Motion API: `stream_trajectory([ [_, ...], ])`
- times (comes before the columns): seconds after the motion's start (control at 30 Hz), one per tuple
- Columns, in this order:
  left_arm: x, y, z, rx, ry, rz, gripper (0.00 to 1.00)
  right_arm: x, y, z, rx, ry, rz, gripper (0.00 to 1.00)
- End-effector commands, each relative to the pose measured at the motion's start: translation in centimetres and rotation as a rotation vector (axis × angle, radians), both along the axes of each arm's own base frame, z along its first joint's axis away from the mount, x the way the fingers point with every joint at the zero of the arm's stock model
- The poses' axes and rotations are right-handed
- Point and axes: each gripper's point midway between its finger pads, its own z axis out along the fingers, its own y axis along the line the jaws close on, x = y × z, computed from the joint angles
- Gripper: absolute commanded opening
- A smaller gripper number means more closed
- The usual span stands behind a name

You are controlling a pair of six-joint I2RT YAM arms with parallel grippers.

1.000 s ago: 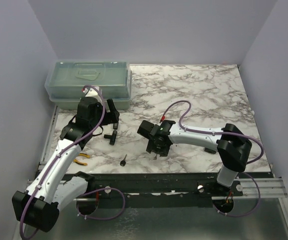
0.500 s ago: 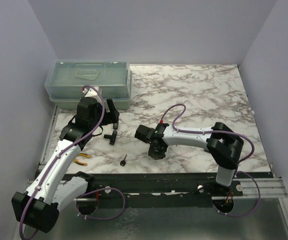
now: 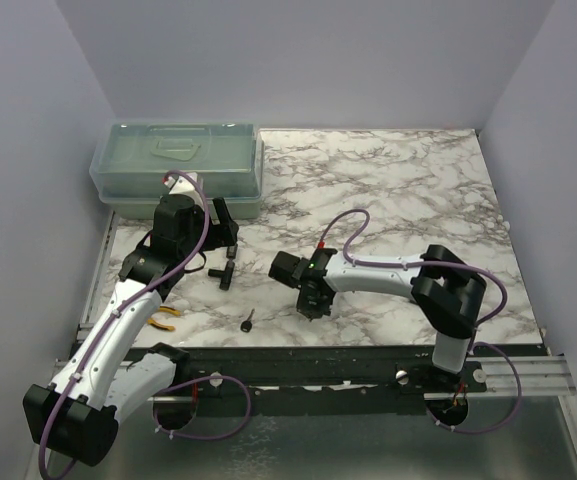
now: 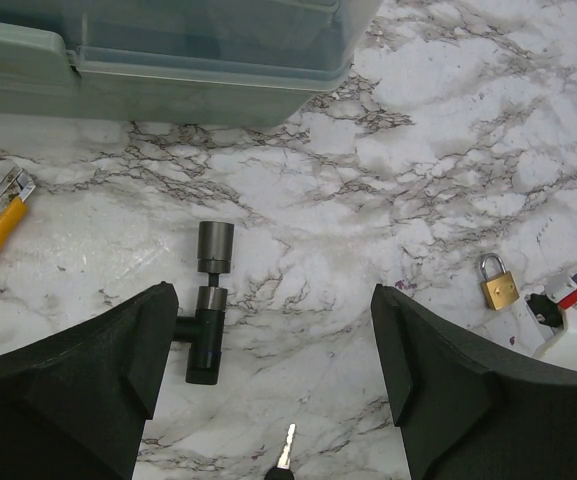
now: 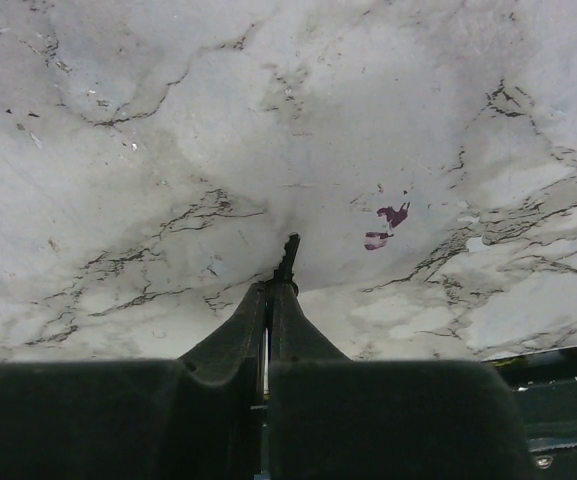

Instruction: Unlock with the key

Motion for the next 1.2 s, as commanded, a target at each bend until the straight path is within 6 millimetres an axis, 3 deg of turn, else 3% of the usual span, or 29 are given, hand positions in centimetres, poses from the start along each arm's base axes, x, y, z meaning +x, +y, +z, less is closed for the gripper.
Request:
stream_trajectory([
  [0.0,-0.2,0.3,0.6,0.003,-0.010,0.019,0.84,-0.1,-0.8,-1.1,-0.025,-0.024,0.033,0.00],
  [0.2,-0.3,0.0,0.6,-0.005,-0.010,0.004,0.84,1.0,-1.0,0.5,0.023,-0.124,0.114,0.00],
  [0.57,-0.6,-1.2,0.6,-0.040,-0.009,-0.060,0.85,1.4,0.7,3.7,0.302,-0.303,0.279,0.00],
  [0.83,-2.7,-5.2,0.0,-0.228,0.100,-0.209,0.85,2.2,0.8,7.7,0.396,-0.475,0.403,0.00],
  [1.0,-4.8,-7.3,-1.2,-0.429,0.285,-0.190,0.84,2.3,0.9,10.7,0.451,-0.584,0.502,0.00],
  [1.17,-6.1,-8.9,-1.3,-0.587,0.438,-0.168,0.83,1.8,1.1,13.1,0.528,-0.675,0.600,0.00],
])
